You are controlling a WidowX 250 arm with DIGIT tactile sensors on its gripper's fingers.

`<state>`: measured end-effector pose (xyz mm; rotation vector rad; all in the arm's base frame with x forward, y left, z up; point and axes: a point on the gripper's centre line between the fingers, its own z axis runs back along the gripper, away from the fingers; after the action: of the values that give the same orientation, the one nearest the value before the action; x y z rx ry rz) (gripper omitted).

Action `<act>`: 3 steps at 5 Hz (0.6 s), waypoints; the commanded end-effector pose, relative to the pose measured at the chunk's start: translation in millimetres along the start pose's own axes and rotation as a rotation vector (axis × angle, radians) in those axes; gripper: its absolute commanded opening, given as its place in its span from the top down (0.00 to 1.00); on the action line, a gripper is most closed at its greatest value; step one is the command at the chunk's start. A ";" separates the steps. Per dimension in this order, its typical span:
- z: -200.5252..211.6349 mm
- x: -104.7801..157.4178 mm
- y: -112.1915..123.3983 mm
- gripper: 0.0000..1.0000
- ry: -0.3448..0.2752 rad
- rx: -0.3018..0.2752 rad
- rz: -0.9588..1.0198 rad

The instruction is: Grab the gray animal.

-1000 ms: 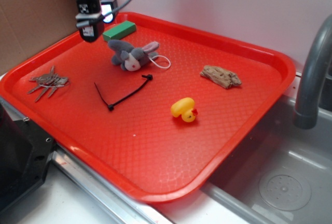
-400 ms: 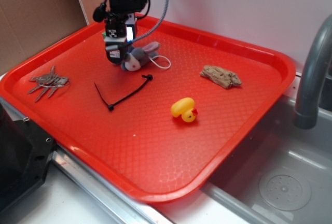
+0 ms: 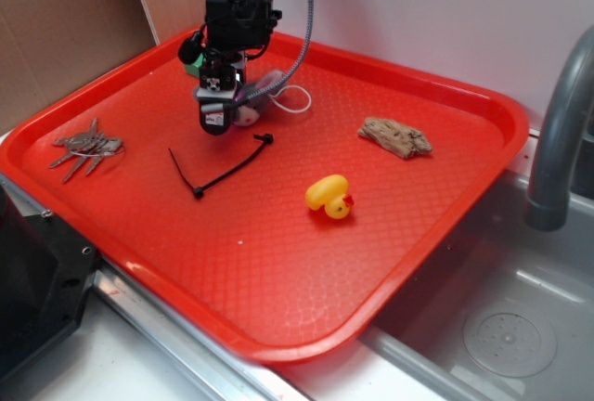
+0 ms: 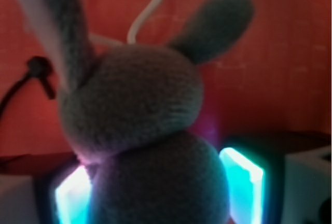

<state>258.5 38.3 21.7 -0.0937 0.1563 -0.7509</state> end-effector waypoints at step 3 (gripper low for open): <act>129.5 -48.6 -12.9 1.00 -0.339 0.357 0.661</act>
<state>236.5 69.9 143.6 0.1439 -0.2029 -0.0856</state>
